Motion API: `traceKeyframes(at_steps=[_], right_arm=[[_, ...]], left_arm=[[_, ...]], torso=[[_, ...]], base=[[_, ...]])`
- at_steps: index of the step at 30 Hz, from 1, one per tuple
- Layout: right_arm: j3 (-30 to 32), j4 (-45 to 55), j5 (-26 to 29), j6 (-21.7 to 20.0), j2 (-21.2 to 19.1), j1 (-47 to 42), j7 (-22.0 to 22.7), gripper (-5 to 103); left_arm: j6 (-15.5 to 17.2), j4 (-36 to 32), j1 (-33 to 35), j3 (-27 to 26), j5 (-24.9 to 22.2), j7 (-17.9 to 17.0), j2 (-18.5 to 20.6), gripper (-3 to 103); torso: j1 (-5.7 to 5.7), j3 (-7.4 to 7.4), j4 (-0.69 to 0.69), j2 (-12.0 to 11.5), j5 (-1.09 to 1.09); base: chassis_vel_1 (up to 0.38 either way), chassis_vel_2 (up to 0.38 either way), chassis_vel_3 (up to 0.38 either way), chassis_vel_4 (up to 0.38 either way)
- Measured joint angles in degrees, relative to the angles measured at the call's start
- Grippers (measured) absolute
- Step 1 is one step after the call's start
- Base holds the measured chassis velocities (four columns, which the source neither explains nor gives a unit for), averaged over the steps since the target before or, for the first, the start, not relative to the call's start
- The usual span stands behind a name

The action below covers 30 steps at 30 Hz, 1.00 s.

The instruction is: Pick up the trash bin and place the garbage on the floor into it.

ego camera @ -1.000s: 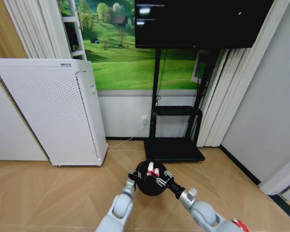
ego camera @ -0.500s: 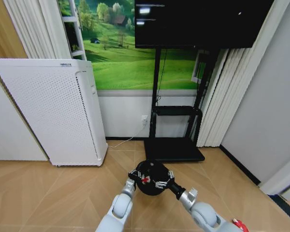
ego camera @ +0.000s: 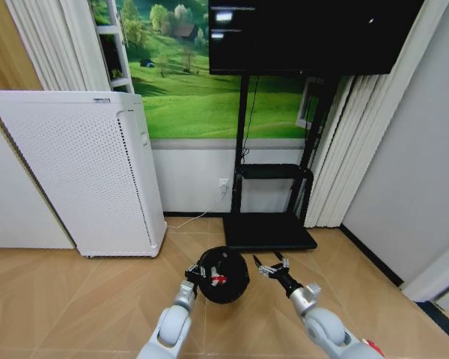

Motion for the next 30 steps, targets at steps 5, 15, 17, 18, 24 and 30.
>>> traceKeyframes(at_steps=[5, 15, 17, 18, 24, 30], right_arm=[[3.7, -4.4, -2.4, -2.2, 1.6, -0.2, 3.9, 100], [12.5, -6.7, -3.8, -6.2, 5.2, -4.3, 12.1, 100], [13.1, -6.7, -3.9, -6.6, 5.5, -5.0, 12.7, 100], [13.5, -6.7, -4.1, -7.0, 5.8, -5.6, 13.3, 100], [14.4, -6.2, -5.9, -6.9, 7.8, -7.3, 14.5, 100], [14.3, -5.9, -7.2, -5.8, 9.2, -7.7, 14.1, 100]], left_arm=[[0.0, -3.7, 2.4, -3.4, -0.6, 0.0, 1.9, 3], [0.9, -10.1, 5.8, -9.6, -2.9, 0.0, 3.7, 3], [1.0, -10.5, 6.1, -10.0, -3.0, 0.0, 3.7, 3], [1.1, -10.9, 6.3, -10.4, -3.2, 0.0, 3.7, 3], [1.3, -12.3, 8.5, -12.1, -3.6, 0.0, 2.8, 3], [1.2, -13.3, 10.0, -13.7, -3.9, 0.0, 2.7, 3]], torso=[[0.0, 0.0, 0.0, 0.0, 0.0], [0.0, 0.0, 0.0, 0.0, 0.0], [0.0, 0.0, -0.01, 0.0, 0.0], [0.0, 0.0, -0.01, 0.0, 0.0], [0.0, 0.0, 0.0, 0.0, 0.0], [0.0, 0.0, 0.0, 0.0, 0.0]], base=[[0.0, 0.0, 0.0, 0.0], [0.0, 0.0, 0.0, 0.0], [0.0, 0.0, 0.0, 0.0], [0.0, 0.0, 0.0, 0.0], [0.0, 0.0, 0.0, 0.0], [0.0, 0.0, 0.0, 0.0]])
